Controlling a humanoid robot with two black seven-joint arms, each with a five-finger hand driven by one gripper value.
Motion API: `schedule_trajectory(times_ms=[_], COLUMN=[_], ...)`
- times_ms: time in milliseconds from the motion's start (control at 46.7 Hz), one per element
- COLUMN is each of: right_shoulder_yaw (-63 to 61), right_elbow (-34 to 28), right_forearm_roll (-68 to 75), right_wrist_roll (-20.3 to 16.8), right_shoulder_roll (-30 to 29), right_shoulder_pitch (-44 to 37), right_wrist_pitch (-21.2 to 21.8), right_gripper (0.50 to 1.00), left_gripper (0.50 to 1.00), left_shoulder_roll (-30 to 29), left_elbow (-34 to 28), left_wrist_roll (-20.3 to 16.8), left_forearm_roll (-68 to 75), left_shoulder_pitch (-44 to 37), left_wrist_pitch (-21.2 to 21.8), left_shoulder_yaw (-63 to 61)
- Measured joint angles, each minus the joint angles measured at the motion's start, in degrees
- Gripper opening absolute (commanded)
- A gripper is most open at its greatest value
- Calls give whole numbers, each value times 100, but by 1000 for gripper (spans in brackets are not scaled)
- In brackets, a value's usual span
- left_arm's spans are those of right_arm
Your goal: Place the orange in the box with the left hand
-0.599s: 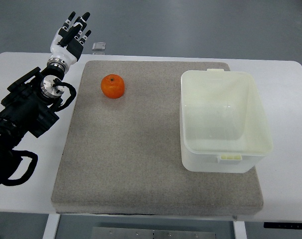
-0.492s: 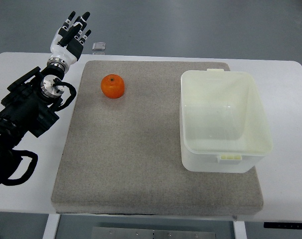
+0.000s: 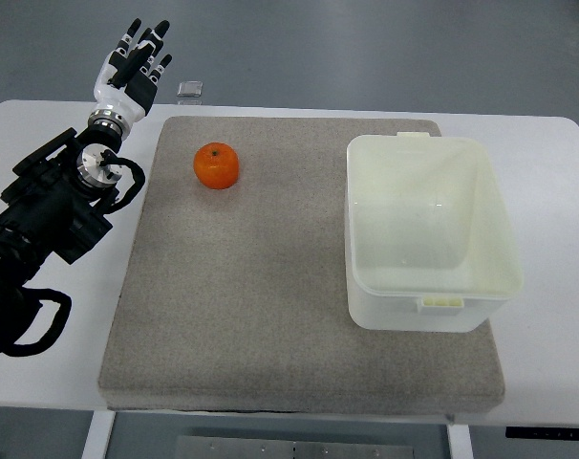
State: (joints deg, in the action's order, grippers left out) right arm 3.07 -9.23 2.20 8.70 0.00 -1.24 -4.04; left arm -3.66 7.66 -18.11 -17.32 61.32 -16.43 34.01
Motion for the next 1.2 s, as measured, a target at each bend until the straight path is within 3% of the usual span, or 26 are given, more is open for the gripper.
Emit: schedule_trajectory(times_ms=[985,1199], right_shoulder_yaw=[-1,0], right_elbow=[0,0], right_forearm_roll=[0,0], right_wrist_roll=[0,0], right_shoulder_roll=[0,0], right_shoulder_pitch=[-1,2], right_wrist_pitch=[-3,-3], right_gripper=[926,926], left_gripper=[996,996], left_shoulder_roll=[-117,-349], left_elbow=[-1,8], left_wrist_roll=[41,54], left_forearm_roll=[151,856], left_shoulder_pitch=[80,257], left_wrist_pitch=[82,-71], left_shoulder_yaw=[-63,-1069])
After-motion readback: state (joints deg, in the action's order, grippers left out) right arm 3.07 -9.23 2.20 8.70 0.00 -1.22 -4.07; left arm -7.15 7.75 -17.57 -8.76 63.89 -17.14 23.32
